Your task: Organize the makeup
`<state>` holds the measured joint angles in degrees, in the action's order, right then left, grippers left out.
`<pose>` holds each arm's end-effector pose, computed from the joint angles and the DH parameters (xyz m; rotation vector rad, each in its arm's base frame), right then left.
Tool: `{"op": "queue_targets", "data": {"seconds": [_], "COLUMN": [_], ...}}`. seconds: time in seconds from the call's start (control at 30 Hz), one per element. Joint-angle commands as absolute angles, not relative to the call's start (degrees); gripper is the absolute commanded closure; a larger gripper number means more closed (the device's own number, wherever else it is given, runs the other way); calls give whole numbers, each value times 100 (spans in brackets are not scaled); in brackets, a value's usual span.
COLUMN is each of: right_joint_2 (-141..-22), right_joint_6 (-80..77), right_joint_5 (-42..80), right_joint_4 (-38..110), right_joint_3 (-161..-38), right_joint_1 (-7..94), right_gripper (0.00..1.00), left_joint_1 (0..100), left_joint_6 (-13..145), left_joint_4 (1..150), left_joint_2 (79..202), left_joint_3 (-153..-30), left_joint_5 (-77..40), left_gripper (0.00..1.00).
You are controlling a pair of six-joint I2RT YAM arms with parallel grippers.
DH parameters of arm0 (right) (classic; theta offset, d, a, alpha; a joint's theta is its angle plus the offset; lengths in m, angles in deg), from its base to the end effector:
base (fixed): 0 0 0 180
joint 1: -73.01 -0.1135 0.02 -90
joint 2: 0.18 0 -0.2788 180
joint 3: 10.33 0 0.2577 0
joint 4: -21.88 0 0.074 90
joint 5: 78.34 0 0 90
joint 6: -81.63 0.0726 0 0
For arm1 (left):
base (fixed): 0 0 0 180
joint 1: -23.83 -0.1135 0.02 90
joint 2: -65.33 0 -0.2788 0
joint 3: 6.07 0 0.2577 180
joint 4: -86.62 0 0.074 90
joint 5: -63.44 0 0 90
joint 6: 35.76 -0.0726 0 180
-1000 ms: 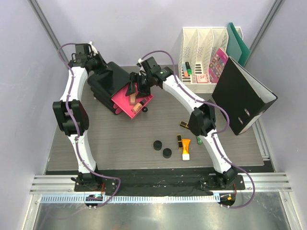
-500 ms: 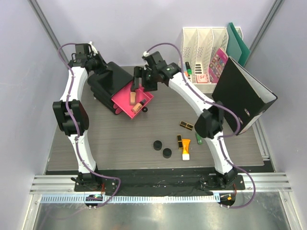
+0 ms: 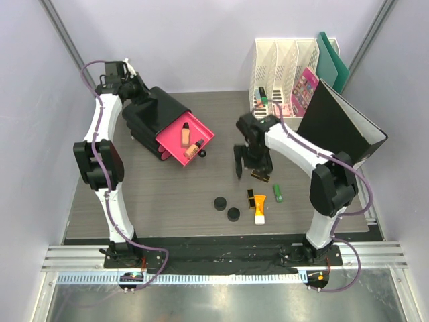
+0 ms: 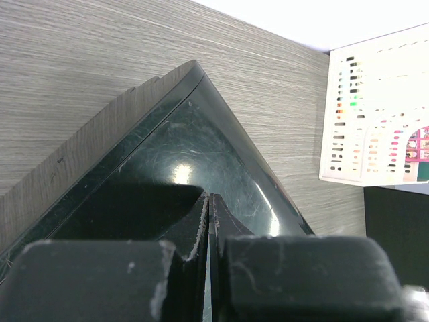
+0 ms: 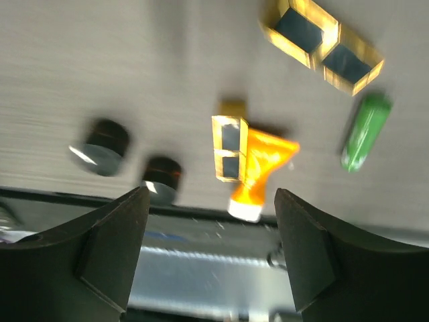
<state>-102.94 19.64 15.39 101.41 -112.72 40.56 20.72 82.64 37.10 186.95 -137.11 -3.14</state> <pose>0.3054 0.1998 0.2396 -0.1254 3.0116 0.2189 0.5287 -0.0002 0.3025 -0.4085 2.2597 -0.6951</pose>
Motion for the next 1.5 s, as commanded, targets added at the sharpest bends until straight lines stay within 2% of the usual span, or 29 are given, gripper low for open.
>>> {"op": "queue_targets", "data": {"seconds": [0.0, 0.27, 0.4, 0.7, 0.77, 0.9, 0.93, 0.97, 1.07, 1.13, 1.33, 1.47], "right_joint_2": [-9792, -9748, -9730, -10117, -10265, -10495, -10521, -10530, -10416, -10284, -10196, -10468], "right_joint_6": [2195, 2239, 2335, 2239, 2195, 2125, 2107, 2107, 2133, 2133, 2002, 1782], "right_joint_5": [1737, 2044, 2326, 2204, 2195, 2125, 2116, 2116, 2019, 1958, 1659, 1342], "right_joint_4": [10451, 10390, 9925, 9433, 9353, 9204, 9177, 9168, 9194, 9282, 9879, 10380], "right_joint_3": [-10222, -9236, -8560, -8461, -8479, -8532, -8514, -8505, -8531, -8593, -9435, -10864], "right_joint_1": [4013, 4005, 4005, 4005, 4013, 4005, 4005, 4005, 4013, 4013, 4005, 4013], "right_gripper": [19, 20, 25, 34, 44, 52, 56, 71, 96, 99, 99, 99], "left_joint_1": [2058, 2058, 2067, 2058, 2058, 2058, 2058, 2058, 2058, 2058, 2058, 2058], "left_joint_6": [7929, 7903, 7903, 7903, 7894, 7867, 7867, 7867, 7859, 7876, 7885, 7868], "left_joint_4": [2174, 2165, 2174, 2165, 2148, 2130, 2121, 2121, 2113, 2121, 2130, 2121], "left_joint_2": [19312, 19356, 19365, 19383, 19383, 19374, 19374, 19365, 19356, 19348, 19339, 19339], "left_joint_3": [-13168, -13177, -13160, -13203, -13238, -13265, -13256, -13247, -13239, -13230, -13203, -13195], "left_joint_5": [-802, -802, -802, -802, -802, -819, -819, -819, -819, -828, -811, -810], "left_gripper": [100, 100, 100, 100, 100, 100, 100, 100, 100, 100, 100, 100]}}
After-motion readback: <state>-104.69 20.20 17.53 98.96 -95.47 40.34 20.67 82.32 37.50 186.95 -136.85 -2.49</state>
